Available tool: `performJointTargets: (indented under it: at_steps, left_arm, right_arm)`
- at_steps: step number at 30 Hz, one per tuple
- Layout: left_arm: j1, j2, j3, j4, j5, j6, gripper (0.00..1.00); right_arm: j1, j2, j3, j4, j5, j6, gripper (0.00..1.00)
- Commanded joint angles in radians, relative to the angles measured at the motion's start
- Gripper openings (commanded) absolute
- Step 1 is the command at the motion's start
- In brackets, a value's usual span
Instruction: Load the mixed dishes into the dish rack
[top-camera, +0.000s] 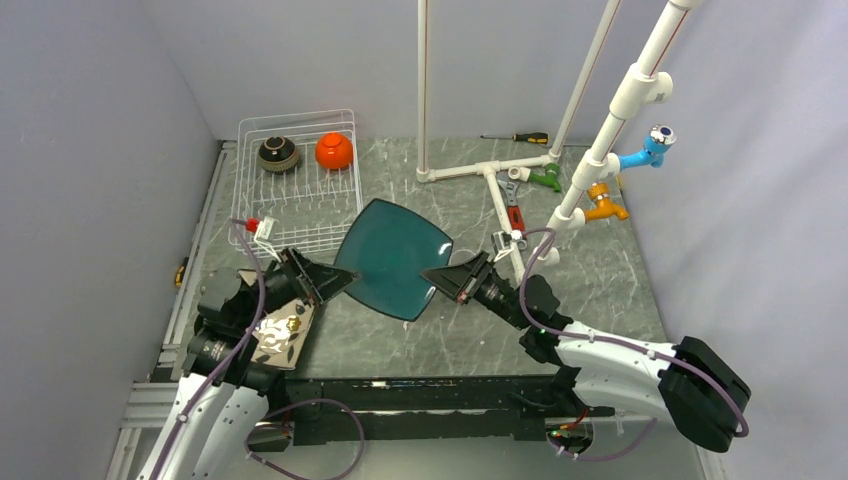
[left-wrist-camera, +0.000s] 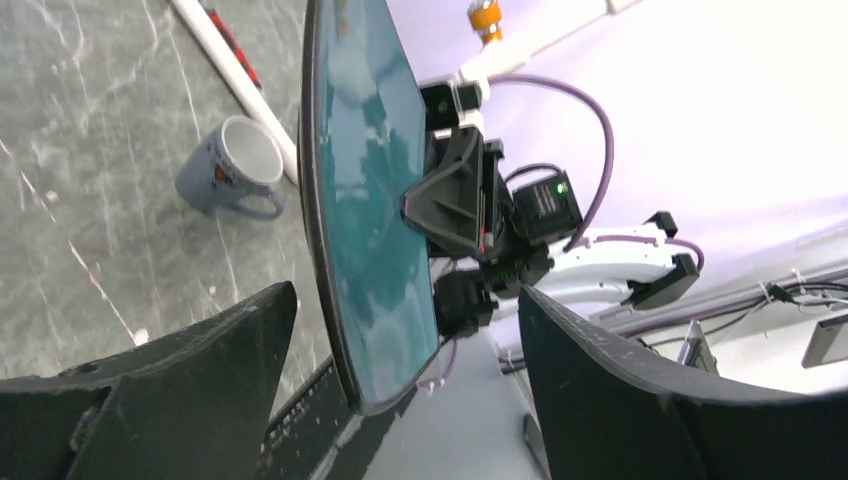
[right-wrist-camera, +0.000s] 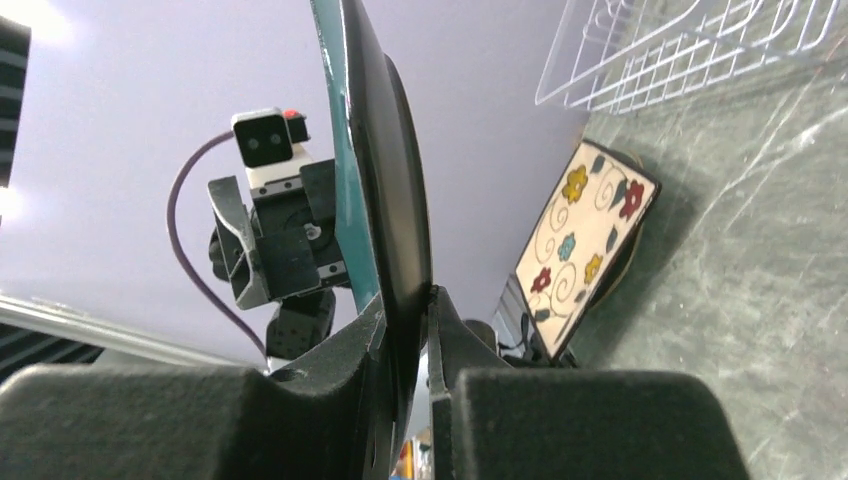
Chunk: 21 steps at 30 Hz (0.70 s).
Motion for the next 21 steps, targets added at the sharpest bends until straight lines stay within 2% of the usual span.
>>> performJointTargets:
  at_steps: [1, 4, 6, 11, 15, 21]
  left_arm:
    - [-0.003, 0.013, 0.017, 0.22, -0.101, -0.068, 0.83]
    - [-0.003, 0.023, -0.017, 0.361, -0.154, -0.128, 0.75]
    - [-0.008, 0.026, -0.025, 0.404, -0.185, -0.143, 0.74]
    - [-0.055, 0.055, 0.045, 0.285, -0.256, -0.048, 0.68]
    - [-0.119, 0.056, 0.033, 0.304, -0.35, -0.031, 0.63]
    - [-0.174, 0.067, 0.034, 0.31, -0.407, -0.03, 0.5]
  right_arm:
    - [0.056, -0.056, 0.062, 0.215, 0.193, -0.001, 0.0]
    - [0.104, -0.033, 0.083, 0.233, 0.263, -0.021, 0.0]
    - [0.135, -0.011, 0.095, 0.253, 0.301, -0.027, 0.0]
    - [0.187, 0.018, 0.14, 0.209, 0.419, -0.038, 0.0]
    - [0.208, 0.077, 0.19, 0.194, 0.462, -0.026, 0.0]
    - [0.245, 0.151, 0.245, 0.188, 0.496, -0.002, 0.0]
